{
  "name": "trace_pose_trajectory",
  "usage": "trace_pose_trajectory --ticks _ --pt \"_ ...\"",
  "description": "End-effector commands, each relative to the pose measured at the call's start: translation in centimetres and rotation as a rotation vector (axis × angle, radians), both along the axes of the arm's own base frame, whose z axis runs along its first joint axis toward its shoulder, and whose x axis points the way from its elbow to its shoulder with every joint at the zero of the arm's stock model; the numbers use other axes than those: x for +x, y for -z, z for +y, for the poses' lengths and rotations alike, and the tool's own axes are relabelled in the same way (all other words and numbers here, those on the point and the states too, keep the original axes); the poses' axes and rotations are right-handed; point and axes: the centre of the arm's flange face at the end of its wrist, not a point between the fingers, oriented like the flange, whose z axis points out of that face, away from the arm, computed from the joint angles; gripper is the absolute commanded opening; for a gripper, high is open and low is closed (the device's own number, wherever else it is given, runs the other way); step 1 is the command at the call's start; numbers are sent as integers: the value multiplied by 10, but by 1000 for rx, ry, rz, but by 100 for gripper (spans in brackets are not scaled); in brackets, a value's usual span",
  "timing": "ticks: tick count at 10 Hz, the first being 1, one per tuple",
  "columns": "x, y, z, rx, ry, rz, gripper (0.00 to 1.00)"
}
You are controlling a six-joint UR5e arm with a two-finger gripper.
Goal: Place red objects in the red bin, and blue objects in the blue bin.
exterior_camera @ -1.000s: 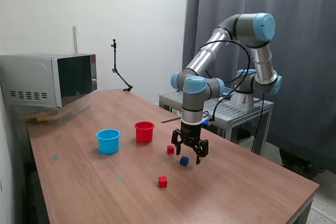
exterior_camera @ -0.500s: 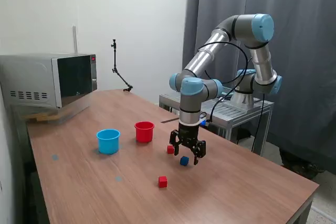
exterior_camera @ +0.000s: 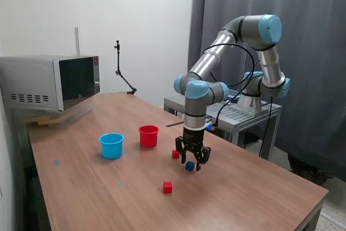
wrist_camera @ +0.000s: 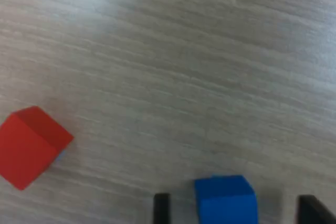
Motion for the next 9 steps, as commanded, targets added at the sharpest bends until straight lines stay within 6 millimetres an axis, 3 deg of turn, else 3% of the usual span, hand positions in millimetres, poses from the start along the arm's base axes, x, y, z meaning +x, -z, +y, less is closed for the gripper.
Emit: trace_pose_trajectory --ticks 1,6,9 --pt "0 0 0 0 1 0 0" --pt "0 0 0 0 0 0 0" --pt "-13 -16 -1 8 -3 39 0"
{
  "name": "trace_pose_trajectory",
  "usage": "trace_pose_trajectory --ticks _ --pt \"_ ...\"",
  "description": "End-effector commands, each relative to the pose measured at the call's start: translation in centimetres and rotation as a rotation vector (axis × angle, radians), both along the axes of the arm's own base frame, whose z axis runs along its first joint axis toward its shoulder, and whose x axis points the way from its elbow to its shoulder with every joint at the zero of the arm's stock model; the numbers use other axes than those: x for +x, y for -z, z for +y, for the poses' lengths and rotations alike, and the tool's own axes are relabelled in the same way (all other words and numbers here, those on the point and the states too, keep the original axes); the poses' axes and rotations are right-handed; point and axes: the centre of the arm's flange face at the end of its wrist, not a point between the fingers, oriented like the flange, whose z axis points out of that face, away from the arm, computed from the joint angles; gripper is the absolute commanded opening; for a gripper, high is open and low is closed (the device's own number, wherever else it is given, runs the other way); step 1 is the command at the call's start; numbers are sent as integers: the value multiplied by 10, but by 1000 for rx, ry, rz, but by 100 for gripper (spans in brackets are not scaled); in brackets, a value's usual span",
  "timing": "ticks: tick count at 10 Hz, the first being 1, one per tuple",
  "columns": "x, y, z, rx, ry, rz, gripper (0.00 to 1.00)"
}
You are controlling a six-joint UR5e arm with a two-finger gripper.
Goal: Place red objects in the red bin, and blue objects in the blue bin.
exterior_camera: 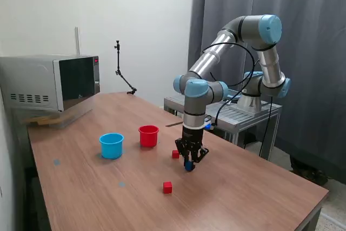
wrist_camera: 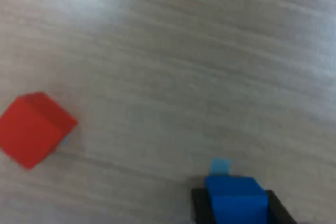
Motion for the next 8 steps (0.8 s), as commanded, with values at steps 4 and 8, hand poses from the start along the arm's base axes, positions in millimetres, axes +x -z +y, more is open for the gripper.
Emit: trace_pose_trajectory --ticks 4,8 --pt "-19 -30 1 14 5 63 0" --pt "-27 -49 24 36 38 93 0"
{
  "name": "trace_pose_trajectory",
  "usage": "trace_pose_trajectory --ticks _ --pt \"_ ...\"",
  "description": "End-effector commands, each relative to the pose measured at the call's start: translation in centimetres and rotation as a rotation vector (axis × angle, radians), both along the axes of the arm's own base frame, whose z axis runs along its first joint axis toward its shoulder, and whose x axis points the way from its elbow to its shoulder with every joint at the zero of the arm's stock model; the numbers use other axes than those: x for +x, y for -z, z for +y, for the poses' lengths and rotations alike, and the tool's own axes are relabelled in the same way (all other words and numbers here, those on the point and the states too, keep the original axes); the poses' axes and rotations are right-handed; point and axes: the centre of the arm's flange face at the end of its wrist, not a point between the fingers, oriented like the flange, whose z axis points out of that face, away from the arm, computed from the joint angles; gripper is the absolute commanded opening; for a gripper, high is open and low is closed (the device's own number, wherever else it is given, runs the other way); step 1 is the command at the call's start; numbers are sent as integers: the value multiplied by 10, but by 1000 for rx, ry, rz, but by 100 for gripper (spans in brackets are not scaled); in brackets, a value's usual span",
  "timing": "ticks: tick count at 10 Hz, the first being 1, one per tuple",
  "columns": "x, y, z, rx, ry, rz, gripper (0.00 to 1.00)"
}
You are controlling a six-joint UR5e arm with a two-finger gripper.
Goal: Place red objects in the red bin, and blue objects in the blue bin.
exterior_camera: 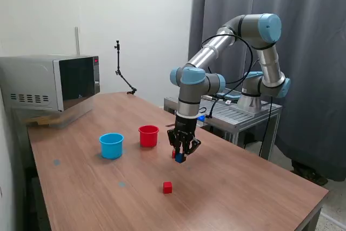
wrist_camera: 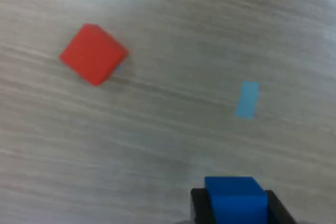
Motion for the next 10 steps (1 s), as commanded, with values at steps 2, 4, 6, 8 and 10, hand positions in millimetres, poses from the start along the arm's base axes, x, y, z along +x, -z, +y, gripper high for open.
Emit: trace_pose_trajectory --ticks 2,4,6,8,10 --pt "-6 -14 19 11 28 22 0" --pt "-9 -24 37 10 56 36 0" --pt "-16 -33 51 10 82 54 0" --pt "-43 -67 70 3 149 141 0" --pt "-66 -79 94 26 183 186 0"
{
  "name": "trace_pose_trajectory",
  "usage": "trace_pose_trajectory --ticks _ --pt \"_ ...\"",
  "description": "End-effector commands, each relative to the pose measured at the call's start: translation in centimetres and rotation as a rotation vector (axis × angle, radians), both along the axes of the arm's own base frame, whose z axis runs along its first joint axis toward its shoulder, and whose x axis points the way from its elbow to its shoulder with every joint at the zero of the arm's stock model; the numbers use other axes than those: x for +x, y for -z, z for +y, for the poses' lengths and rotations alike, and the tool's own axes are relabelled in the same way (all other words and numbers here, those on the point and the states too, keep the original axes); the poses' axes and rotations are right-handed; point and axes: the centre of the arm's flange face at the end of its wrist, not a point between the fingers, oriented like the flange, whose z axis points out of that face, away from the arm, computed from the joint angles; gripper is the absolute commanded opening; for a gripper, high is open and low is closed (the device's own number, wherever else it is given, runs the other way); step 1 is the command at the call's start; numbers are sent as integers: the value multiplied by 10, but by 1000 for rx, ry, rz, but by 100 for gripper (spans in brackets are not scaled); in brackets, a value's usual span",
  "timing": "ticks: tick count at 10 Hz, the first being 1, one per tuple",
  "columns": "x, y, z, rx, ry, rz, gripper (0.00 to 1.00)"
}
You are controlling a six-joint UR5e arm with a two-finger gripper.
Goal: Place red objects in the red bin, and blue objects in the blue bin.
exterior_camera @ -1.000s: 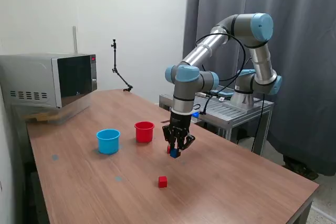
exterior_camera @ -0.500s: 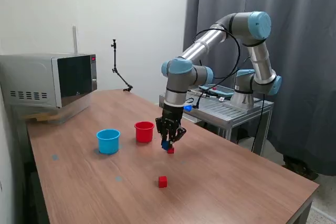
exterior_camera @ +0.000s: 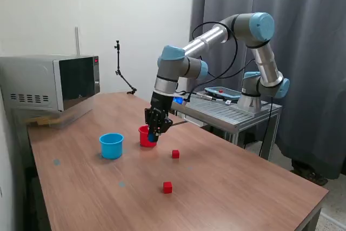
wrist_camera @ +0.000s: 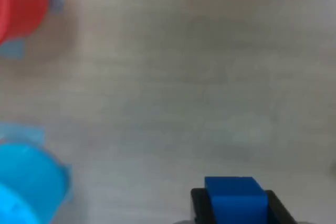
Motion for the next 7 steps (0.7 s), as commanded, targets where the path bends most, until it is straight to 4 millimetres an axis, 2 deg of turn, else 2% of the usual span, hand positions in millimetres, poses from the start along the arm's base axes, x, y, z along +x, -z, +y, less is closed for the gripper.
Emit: trace_pose_trajectory --ticks 1,5,7 --pt "-20 -10 31 40 61 38 0" --pt "-21 -1 83 64 171 27 0" --pt "-26 4 99 65 189 28 0"
